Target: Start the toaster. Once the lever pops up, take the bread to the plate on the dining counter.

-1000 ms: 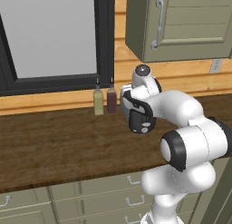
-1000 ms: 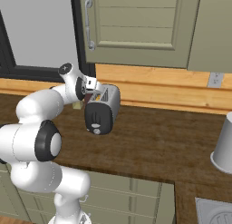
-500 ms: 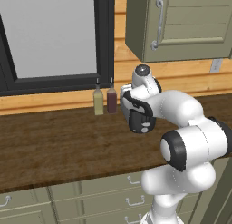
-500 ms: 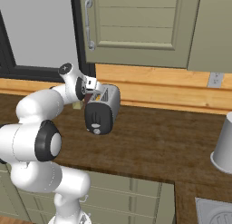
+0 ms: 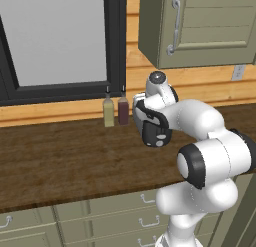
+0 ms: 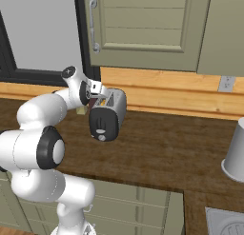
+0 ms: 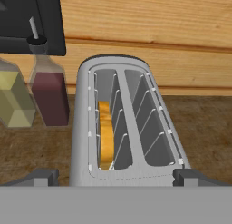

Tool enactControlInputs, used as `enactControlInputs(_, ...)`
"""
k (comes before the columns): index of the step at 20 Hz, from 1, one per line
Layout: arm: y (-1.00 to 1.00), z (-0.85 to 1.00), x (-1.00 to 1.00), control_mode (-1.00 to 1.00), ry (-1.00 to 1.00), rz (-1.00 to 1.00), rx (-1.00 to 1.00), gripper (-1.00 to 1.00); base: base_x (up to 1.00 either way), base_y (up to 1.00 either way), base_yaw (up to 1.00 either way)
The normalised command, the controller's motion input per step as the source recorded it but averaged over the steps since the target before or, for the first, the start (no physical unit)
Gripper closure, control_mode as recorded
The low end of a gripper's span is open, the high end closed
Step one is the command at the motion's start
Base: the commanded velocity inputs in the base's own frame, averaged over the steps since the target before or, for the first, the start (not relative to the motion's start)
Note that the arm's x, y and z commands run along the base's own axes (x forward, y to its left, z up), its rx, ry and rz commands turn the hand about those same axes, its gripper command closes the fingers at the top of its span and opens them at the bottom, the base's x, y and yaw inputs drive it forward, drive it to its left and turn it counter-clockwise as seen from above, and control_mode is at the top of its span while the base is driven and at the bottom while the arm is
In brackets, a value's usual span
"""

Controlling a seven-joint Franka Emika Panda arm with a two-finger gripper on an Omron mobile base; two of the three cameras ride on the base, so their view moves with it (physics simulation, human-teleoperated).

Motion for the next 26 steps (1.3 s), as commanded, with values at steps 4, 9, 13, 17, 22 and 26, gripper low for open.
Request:
enactControlInputs(4, 0.0, 0.0, 0.0, -1.0, 0.0, 0.0, 0.0, -1.0, 0.0, 0.0, 0.0)
enactControlInputs(9, 0.0, 0.0, 0.0, -1.0, 0.0, 0.0, 0.0, -1.0, 0.0, 0.0, 0.0)
enactControlInputs(13, 0.0, 0.0, 0.0, -1.0, 0.0, 0.0, 0.0, -1.0, 0.0, 0.0, 0.0)
enactControlInputs(17, 0.0, 0.0, 0.0, -1.0, 0.0, 0.0, 0.0, -1.0, 0.0, 0.0, 0.0)
enactControlInputs(22, 0.0, 0.0, 0.0, -1.0, 0.0, 0.0, 0.0, -1.0, 0.0, 0.0, 0.0)
enactControlInputs(26, 0.0, 0.0, 0.0, -1.0, 0.0, 0.0, 0.0, -1.0, 0.0, 0.0, 0.0)
